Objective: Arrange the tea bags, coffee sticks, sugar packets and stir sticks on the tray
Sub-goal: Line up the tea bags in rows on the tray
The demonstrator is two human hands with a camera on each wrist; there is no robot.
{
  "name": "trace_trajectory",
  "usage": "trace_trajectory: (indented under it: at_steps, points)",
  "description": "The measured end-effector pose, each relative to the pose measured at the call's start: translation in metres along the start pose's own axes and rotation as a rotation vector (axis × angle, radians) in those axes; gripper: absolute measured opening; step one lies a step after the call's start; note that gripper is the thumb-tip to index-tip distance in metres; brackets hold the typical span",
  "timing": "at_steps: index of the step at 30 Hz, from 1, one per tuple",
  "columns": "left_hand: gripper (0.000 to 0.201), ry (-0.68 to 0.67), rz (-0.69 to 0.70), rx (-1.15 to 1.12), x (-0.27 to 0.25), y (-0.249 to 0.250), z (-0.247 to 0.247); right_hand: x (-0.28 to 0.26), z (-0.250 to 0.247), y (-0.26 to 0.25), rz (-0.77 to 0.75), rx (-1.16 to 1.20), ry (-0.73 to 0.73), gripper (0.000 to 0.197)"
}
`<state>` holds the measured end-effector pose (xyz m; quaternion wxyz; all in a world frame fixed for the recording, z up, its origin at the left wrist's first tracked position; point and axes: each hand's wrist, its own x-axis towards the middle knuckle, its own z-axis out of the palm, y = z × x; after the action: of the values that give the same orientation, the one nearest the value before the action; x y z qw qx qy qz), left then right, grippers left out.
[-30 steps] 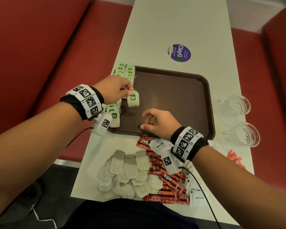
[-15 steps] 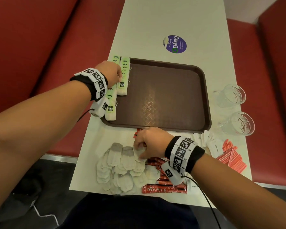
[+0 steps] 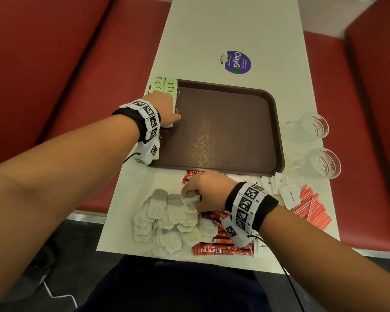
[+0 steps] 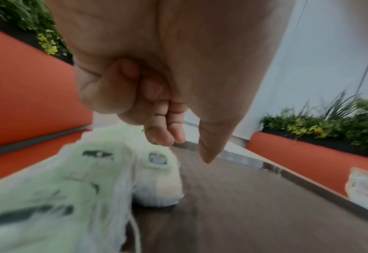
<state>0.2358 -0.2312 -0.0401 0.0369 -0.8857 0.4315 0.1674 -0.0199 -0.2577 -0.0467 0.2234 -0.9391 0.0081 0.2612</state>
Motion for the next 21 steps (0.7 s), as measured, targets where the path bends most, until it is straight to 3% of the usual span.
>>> trace_trajectory:
  at_steps: [4, 12, 17, 21]
  points:
    - [0.028, 0.028, 0.17, -0.179, -0.043, 0.004, -0.011, -0.001, 0.0, -0.002, 0.038, 0.021, 0.012, 0.037]
    - [0.017, -0.279, 0.575, -0.071, -0.146, 0.025, 0.029, -0.006, -0.003, 0.0, 0.045, 0.092, 0.159, 0.014]
    - [0.038, -0.451, 0.645, -0.015, -0.174, 0.033, 0.062, -0.012, -0.003, 0.004, 0.076, 0.215, 0.269, 0.019]
    - [0.041, -0.39, 0.682, 0.052, -0.179, 0.036, 0.07, -0.013, 0.002, 0.005, 0.086, 0.375, 0.334, 0.013]
